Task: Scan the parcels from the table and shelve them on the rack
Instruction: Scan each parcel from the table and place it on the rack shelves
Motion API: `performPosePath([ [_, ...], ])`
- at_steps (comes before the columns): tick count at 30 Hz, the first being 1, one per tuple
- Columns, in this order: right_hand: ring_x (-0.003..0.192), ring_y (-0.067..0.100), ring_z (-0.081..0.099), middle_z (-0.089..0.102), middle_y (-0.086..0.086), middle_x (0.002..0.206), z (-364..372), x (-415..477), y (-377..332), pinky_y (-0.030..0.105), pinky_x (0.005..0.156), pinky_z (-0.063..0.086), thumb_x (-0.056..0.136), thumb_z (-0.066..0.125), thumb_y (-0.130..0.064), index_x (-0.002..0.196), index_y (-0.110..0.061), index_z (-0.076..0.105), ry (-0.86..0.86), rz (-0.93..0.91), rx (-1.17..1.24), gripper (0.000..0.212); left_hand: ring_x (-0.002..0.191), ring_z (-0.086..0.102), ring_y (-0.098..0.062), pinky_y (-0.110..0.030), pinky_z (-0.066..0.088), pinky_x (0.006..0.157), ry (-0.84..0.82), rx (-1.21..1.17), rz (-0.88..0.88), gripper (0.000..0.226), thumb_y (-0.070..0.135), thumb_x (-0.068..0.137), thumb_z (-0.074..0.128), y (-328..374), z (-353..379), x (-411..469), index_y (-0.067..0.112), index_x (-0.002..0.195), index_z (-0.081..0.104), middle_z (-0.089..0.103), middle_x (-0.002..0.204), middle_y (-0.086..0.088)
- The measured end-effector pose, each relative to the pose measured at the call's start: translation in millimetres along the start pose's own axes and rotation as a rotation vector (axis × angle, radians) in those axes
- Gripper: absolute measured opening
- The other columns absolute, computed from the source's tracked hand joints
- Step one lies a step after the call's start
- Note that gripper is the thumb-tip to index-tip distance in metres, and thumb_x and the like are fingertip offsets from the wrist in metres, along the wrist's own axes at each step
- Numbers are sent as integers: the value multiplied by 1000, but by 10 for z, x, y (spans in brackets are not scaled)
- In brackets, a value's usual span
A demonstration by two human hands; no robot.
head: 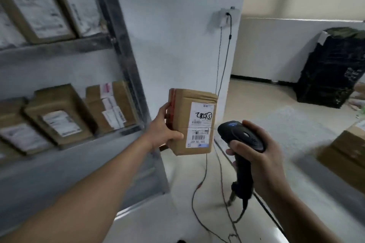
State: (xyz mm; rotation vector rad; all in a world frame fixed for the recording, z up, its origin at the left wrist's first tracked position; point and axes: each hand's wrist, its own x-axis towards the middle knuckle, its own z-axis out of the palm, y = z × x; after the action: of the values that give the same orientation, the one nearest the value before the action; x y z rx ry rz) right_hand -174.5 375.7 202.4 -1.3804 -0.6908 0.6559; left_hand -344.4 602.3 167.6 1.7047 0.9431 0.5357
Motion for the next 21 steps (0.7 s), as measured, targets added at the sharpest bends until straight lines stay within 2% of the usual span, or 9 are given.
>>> performPosePath([
  [2,85,48,70,76,12,95,265,-112,3,45,63,56,68,82,-1,109,-36,70,-81,4,24,55,121,57,-23,-37,60,77,78,-17,-28,121,10,58,86,-130,-307,-335,40,155,18,52,133,4],
  [6,85,49,69,75,13,93,816,-348,-35,44,61,56,64,83,-6,101,-44,74,-233,-4,14,53,127,52,-21,-31,54,82,214,-57,-82,119,4,63,86,-377,-882,-979,37,155,17,51,133,9],
  [9,87,49,68,75,11,93,1240,-553,-79,52,66,58,75,79,3,94,-53,73,-345,-10,-10,60,128,51,-19,-42,51,101,300,-55,-111,130,22,48,92,-515,-1271,-1473,35,154,18,51,131,16],
  [11,86,46,68,75,9,93,1538,-701,-96,56,70,58,70,84,-5,93,-55,72,-391,-12,-13,56,124,53,-16,-49,49,105,342,-76,-120,136,31,38,89,-612,-1518,-1767,34,155,20,51,129,19],
  [13,89,41,70,76,7,94,1868,-857,-107,57,79,58,60,82,-21,94,-56,72,-434,-17,6,50,122,53,-14,-51,48,106,383,-98,-123,135,27,40,89,-734,-1787,-2051,33,155,19,51,128,19],
  [15,94,38,70,76,7,96,2214,-1013,-101,54,84,57,51,80,-34,98,-55,72,-478,-26,23,52,124,52,-17,-52,46,108,419,-90,-129,133,22,45,88,-847,-2073,-2326,33,156,16,50,129,17],
  [18,92,36,71,76,7,94,2758,-1283,-96,46,78,56,51,79,-36,102,-50,73,-543,-27,29,53,122,51,-17,-47,47,107,470,-94,-147,129,15,50,84,-1000,-2555,-2714,34,156,14,48,125,19],
  [21,92,33,71,75,2,102,3337,-1605,-67,51,76,60,51,81,-41,111,-42,71,-610,-39,13,61,127,50,-21,-38,49,98,537,-111,-166,128,5,58,86,-1208,-3082,-3130,36,157,11,49,128,13],
])
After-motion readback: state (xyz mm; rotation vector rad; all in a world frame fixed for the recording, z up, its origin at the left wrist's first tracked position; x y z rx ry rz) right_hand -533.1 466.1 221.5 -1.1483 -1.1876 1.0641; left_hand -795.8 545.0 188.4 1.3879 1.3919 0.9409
